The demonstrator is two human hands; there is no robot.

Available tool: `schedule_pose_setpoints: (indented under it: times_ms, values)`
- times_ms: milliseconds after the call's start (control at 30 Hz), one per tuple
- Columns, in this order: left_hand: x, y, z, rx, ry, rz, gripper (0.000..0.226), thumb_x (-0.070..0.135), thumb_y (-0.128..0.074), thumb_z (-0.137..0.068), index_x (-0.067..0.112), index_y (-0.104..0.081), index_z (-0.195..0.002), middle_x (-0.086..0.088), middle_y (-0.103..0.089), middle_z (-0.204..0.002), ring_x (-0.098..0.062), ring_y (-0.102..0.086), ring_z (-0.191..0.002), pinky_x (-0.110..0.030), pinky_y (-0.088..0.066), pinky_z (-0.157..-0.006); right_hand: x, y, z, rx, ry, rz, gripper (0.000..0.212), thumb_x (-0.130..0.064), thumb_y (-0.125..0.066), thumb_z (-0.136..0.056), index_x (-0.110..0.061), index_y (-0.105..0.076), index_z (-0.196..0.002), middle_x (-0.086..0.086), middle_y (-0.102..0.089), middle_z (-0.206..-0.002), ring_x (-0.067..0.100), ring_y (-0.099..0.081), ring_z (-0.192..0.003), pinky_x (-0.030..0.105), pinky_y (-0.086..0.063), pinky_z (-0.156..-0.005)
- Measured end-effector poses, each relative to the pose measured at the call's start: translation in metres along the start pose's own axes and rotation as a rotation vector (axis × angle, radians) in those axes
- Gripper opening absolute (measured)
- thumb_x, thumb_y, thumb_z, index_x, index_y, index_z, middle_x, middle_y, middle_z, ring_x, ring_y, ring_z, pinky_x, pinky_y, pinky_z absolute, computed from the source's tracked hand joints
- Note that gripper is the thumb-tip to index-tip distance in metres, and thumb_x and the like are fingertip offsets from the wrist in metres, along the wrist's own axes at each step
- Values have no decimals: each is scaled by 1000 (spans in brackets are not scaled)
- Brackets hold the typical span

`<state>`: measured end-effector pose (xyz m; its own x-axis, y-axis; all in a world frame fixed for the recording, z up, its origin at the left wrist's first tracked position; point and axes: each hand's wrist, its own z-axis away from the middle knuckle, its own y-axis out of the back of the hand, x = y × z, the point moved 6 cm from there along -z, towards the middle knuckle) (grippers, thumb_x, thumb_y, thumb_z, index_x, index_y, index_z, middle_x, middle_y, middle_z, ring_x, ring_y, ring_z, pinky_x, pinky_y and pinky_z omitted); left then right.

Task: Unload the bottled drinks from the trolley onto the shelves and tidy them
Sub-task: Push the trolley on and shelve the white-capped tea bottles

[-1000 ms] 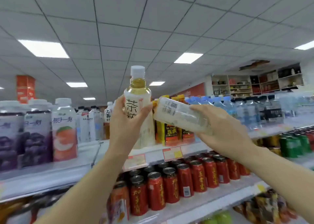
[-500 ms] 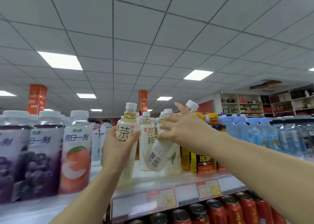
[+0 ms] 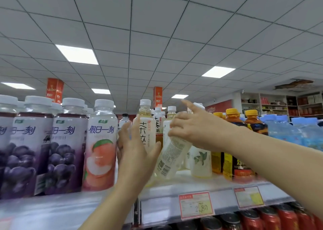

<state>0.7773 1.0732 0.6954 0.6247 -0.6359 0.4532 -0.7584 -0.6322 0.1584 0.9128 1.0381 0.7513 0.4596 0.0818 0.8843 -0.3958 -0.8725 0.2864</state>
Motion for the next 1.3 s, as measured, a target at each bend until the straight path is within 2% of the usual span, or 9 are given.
schedule_pose_setpoints:
  times_ms: [233, 400, 533, 600, 700, 900, 1033, 1167, 1300]
  values:
    - [43, -19, 21, -124, -293, -346, 67, 60, -59, -77, 36, -35, -135, 6, -28, -144, -16, -26, -130, -38, -26, -109, 22, 3, 9, -102, -133, -85, 62, -50, -62, -80, -39, -34, -134, -8, -44, -137, 19, -43, -122, 49, -25, -107]
    - [47, -45, 16, -300, -157, -99, 83, 50, -66, -78, 35, -13, -140, 13, -42, -132, -10, -52, -105, -24, -46, -81, 35, 10, 12, -80, -163, -184, 67, -60, -64, -72, -42, -39, -131, -16, -49, -129, 11, -46, -115, 33, -42, -88]
    - [40, -58, 14, -343, -75, 150, 71, 41, -70, -77, 33, -27, -134, 11, -51, -122, -7, -54, -103, -27, -48, -82, 43, 11, 19, 13, -237, -288, 81, -53, -69, -72, -36, -29, -141, -7, -30, -147, 14, -23, -136, 37, -32, -109]
    - [37, -61, 14, -386, 35, 327, 62, 37, -70, -79, 35, -31, -128, 14, -59, -113, 0, -60, -94, -19, -51, -73, 50, 8, 27, 98, -390, -508, 94, -51, -72, -71, -35, -16, -145, -6, -18, -152, 13, -14, -140, 36, -25, -115]
    - [33, -63, 16, -499, 165, 426, 64, 38, -67, -82, 30, -30, -134, 19, -59, -101, 9, -61, -79, -10, -49, -57, 46, -10, 37, 143, -612, -988, 98, -41, -73, -74, -35, -8, -147, -5, -28, -150, 12, -37, -131, 30, -35, -105]
    - [37, -41, 10, -497, 18, 76, 60, 46, -61, -84, 30, -36, -136, 16, -58, -116, -2, -59, -96, -28, -53, -82, 23, -44, 39, 56, -788, -1504, 76, -35, -64, -85, -36, -17, -145, 5, -47, -136, 15, -58, -104, 32, -56, -81]
    - [36, 14, 11, -51, -107, -146, 59, 33, -62, -85, 35, -34, -137, 11, -34, -136, -14, -43, -118, -29, -44, -85, 5, -50, 37, 68, -810, -1516, 89, -24, -71, -79, -36, -13, -144, -10, -51, -109, 7, -60, -89, 24, -56, -71]
    - [3, -5, 6, -298, 138, -198, 101, 3, -54, -85, 35, 22, -142, -4, 0, -145, -34, -41, -121, -44, -48, -92, -10, -53, 33, 130, -908, -1419, 96, -28, -73, -76, -37, -7, -144, -12, -55, -113, 9, -60, -96, 26, -55, -75]
    - [-7, -23, -6, -361, 172, -343, 106, 2, -57, -85, 32, 29, -140, -12, -2, -143, -33, -45, -116, -37, -47, -89, -13, -48, 29, 93, -987, -1041, 97, -48, -66, -78, -32, 2, -146, -3, -45, -138, 19, -54, -114, 32, -49, -83]
